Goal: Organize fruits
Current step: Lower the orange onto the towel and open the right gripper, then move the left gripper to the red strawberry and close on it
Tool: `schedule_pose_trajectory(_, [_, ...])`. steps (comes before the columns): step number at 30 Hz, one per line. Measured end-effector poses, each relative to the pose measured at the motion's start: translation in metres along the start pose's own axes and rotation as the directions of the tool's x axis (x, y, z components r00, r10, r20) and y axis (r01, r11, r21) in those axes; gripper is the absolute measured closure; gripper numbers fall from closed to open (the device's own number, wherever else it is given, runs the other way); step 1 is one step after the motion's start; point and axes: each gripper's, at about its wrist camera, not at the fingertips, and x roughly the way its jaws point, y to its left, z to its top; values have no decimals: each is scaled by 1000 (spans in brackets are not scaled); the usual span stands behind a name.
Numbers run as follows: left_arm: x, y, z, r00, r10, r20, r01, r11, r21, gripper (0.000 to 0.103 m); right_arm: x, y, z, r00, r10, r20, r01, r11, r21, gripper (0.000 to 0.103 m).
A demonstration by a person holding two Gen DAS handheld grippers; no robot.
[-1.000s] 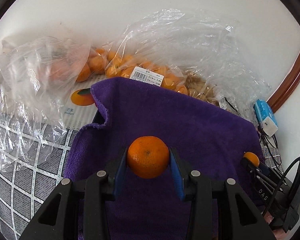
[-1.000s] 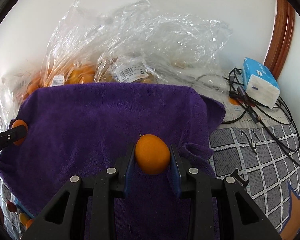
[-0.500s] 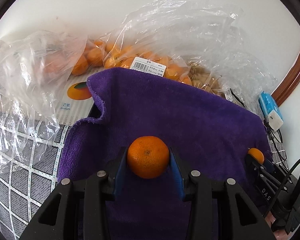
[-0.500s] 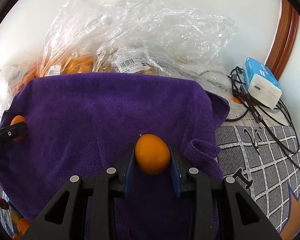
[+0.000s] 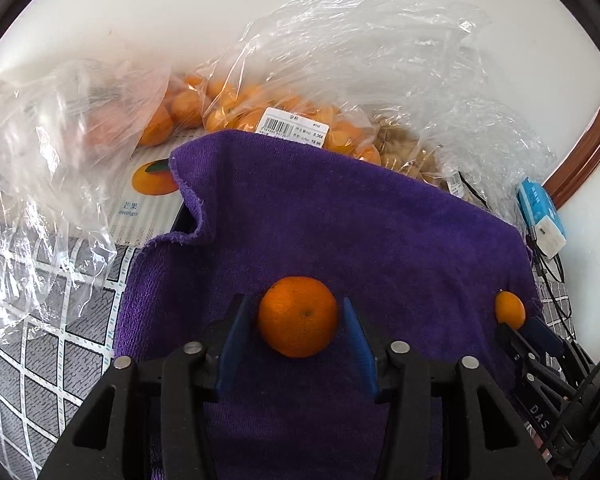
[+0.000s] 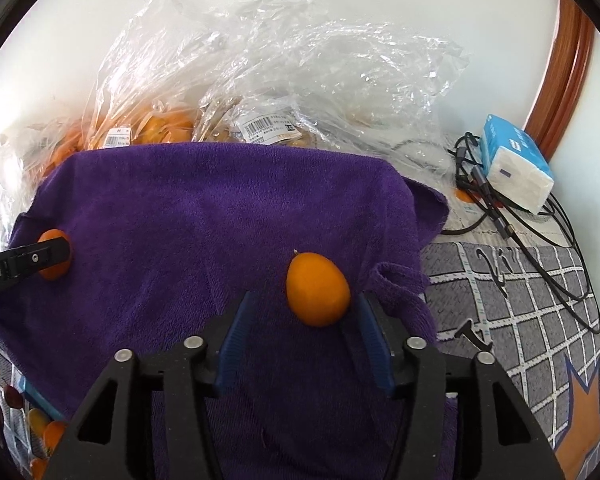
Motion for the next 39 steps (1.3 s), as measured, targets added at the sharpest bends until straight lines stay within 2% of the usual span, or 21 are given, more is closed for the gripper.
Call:
schedule_pose_trajectory(4, [-16,-10,1,1000,-16,19,15,1000,28,49,-19,-7,-7,999,-9,31,8,999,39,44])
schedule_pose_trajectory(9, [-49,-22,0,996,-20,89,15,998,54,47,-43,-14,-16,998,-30,59,28,998,49,44])
schedule_pose_trajectory(14, [-69,-27,-14,993,-23,117,15,998,66,47,-73,-16,-28,991,-88,105,86,996,29,44])
schedule_pose_trajectory(19, [-89,-25,-32,989,-27,144,15,997,77,47,-93,-21,-45,991,-88,99,83,995,57,44])
schedule_pose_trajectory(22, [-102,-20,-47,983,3,183,-18,996,83,47,-98,-22,-57,998,-39,59,35,997,61,44])
schedule_pose_trajectory(24, [-107,-15,-55,985,-17,172,4,997,76,47,-103,-22,-65,999,-11,45,8,997,75,44])
schedule_pose_trajectory(31, [-123,7,-87,985,25,171,-38,997,68,47,-122,-10,-86,998,36,58,-41,996,76,44])
schedule_pose_trajectory(39, [-136,17,-116,983,59,174,-74,994,79,47,-127,-1,-107,995,83,47,-87,994,72,44])
